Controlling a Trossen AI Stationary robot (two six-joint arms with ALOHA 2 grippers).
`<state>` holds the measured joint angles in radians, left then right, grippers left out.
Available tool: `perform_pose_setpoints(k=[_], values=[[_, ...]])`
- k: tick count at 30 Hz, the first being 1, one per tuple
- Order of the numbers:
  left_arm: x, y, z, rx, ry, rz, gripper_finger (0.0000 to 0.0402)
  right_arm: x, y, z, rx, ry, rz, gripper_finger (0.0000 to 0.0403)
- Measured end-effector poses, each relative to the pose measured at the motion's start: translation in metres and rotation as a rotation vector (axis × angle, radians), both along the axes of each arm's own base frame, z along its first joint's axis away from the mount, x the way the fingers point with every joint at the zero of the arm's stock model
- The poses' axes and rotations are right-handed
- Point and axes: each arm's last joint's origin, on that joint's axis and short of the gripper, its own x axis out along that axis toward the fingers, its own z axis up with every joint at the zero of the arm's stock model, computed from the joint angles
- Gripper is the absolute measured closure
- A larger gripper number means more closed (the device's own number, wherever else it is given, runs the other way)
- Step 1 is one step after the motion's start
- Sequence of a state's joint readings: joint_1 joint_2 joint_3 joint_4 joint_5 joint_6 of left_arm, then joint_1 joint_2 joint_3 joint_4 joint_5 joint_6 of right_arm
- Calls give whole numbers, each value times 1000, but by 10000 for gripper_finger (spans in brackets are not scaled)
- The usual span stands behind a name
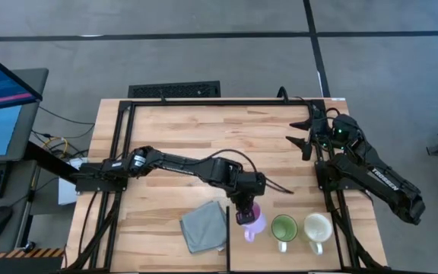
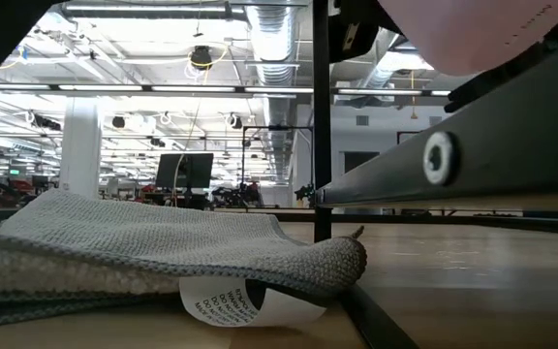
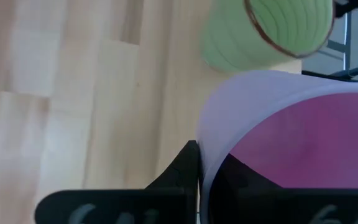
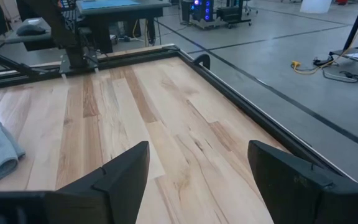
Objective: Stack small to large cups/mugs on shelf
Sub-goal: Put the pink mug on the shelf
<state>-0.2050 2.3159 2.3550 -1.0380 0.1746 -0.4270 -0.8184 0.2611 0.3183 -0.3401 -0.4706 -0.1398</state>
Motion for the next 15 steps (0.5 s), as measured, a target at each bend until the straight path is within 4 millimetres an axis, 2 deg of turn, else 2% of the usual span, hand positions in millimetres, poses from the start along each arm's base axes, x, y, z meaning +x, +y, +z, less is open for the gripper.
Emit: perform_pose_setpoints(k=[6, 11, 15], values=[[1, 26, 3, 58, 4, 46, 402, 0, 0, 0, 0, 0, 0, 106], [-4, 56, -1, 133, 95, 124, 401, 0, 0, 0, 0, 0, 1, 106], [-7, 74, -3, 188, 136, 177, 401, 0, 0, 0, 0, 0, 0, 106]])
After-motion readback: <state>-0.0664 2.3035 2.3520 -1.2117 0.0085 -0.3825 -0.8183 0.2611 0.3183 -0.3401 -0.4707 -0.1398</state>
